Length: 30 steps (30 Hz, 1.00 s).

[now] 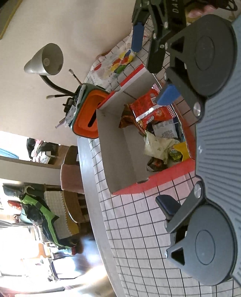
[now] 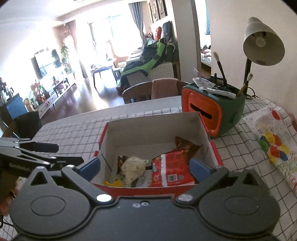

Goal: Organize snacks

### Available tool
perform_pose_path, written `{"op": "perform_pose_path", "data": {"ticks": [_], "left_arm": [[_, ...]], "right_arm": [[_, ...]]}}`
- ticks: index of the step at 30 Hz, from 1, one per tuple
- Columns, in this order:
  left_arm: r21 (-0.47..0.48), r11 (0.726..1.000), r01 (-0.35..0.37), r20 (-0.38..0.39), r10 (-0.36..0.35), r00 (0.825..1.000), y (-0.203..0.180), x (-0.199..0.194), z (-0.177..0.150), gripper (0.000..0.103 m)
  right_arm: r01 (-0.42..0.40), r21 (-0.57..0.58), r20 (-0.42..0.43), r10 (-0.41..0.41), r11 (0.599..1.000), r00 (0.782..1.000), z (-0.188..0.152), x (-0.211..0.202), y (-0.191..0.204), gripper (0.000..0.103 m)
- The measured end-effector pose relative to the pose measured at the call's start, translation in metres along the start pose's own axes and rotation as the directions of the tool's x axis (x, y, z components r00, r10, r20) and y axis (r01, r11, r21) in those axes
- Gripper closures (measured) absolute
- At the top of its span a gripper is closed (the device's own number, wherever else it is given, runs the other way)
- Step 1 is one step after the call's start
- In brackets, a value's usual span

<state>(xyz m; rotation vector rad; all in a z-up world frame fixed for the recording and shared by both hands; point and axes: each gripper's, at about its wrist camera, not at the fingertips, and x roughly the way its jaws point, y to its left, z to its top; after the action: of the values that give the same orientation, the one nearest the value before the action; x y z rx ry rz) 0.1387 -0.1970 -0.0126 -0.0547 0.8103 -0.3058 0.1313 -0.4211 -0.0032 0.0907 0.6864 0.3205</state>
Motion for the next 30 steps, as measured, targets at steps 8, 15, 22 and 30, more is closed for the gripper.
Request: {"op": "perform_pose_path", "data": {"ticks": [8,15,22,30], "left_arm": [[-0.01,1.0,-0.021,0.022,0.021,1.0,-0.002,-0.014,-0.003,0.0],[-0.002,0.999,-0.044,0.056,0.044,0.997,-0.007,-0.022,-0.004,0.0],[0.003,0.998,-0.057,0.082,0.057,0.995,-0.012,-0.028,-0.006,0.0],[0.005,0.998,-0.061,0.076,0.06,0.995,-0.019,-0.03,-0.01,0.0]], "right_arm": [[0.015,-0.013,0.055,-0.014,1.0,0.998,-0.003,-0.009,0.01,0.0],[0.06,-0.028,0.073,-0.058,0.998,0.996,-0.003,-0.014,0.016,0.0],[0.056,0.013,0.05,-0.056,0.998,0.997,-0.006,-0.012,0.008,0.0],[0.05,-0.006,0.045,-0.05,0.999,0.998,-0.01,-0.015,0.012,0.0]]}}
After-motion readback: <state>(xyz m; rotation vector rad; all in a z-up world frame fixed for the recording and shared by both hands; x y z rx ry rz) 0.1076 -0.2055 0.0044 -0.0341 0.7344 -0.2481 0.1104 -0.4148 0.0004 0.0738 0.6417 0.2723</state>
